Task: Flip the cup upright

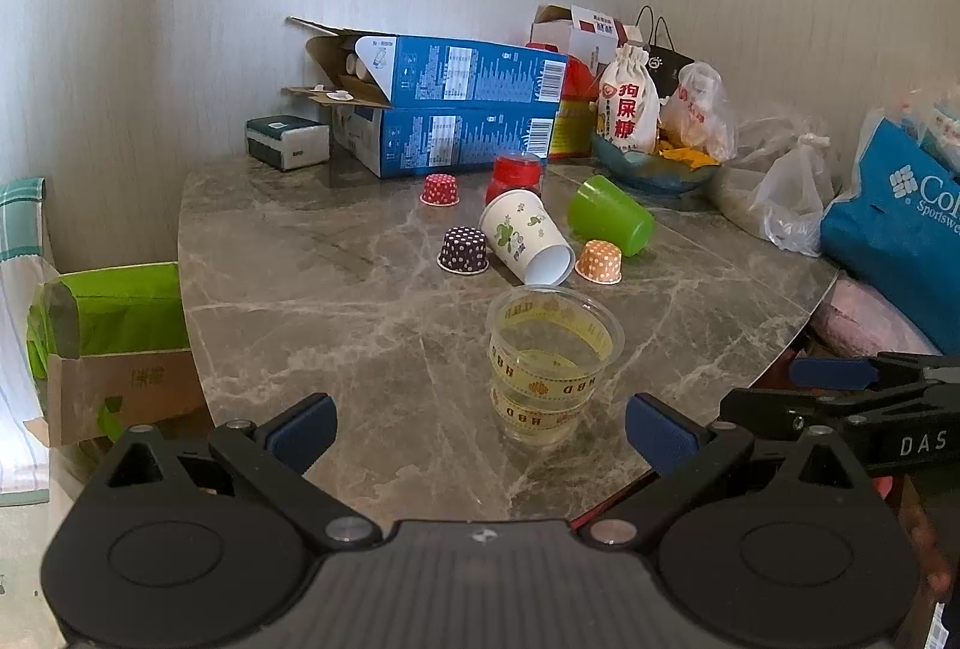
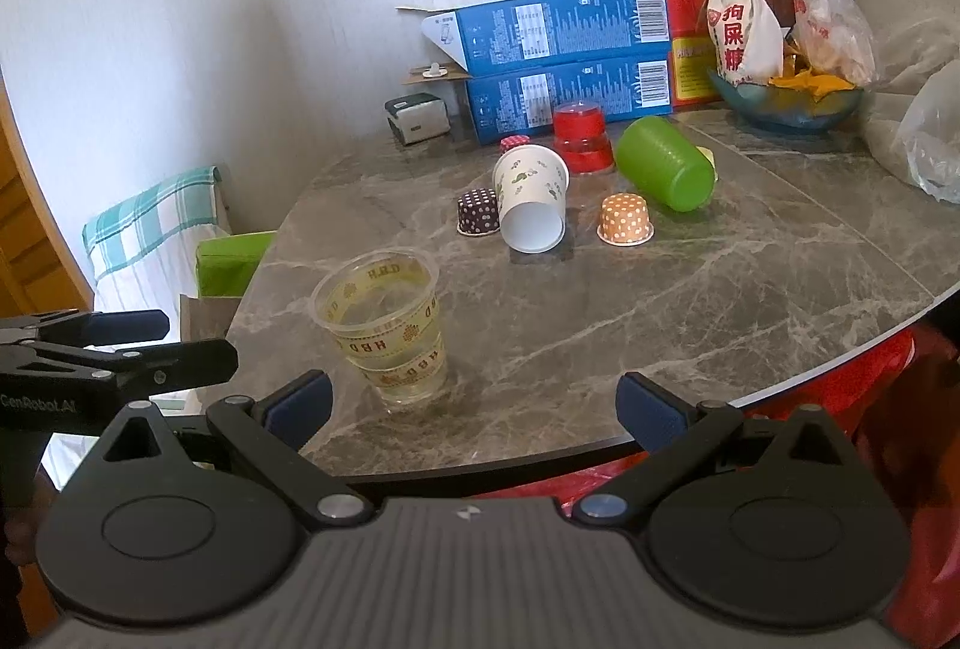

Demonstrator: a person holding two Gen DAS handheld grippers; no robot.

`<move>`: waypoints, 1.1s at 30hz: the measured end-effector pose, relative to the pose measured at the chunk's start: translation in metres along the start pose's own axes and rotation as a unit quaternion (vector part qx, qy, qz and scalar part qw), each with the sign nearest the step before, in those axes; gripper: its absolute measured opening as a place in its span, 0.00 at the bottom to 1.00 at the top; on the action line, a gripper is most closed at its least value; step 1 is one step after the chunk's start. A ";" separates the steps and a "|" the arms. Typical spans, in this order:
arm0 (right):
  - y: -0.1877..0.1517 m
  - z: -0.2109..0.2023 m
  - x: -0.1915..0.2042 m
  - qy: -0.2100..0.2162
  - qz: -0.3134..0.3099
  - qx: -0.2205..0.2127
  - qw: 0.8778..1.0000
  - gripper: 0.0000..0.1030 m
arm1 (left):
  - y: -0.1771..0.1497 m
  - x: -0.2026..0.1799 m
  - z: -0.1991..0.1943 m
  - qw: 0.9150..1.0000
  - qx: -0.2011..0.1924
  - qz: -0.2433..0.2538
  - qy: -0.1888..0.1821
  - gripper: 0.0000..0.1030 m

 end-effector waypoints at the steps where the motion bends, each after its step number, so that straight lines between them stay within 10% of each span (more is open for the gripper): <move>1: 0.000 0.000 0.000 0.000 0.000 -0.001 1.000 0.99 | 0.000 0.000 0.000 1.000 0.000 0.000 0.000 1.00; 33: -0.001 0.010 -0.007 0.000 0.011 0.000 1.000 0.99 | 0.002 -0.004 0.017 1.000 0.000 0.000 -0.012 1.00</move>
Point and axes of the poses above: each gripper's, at about its wrist camera, not at the fingertips, and z roughly the way its jaws point, x to its left, y to its top, the point moved 10 cm from there along z, roughly the way its jaws point, and after that the axes turned 15 degrees about -x, right-handed, at the moved point
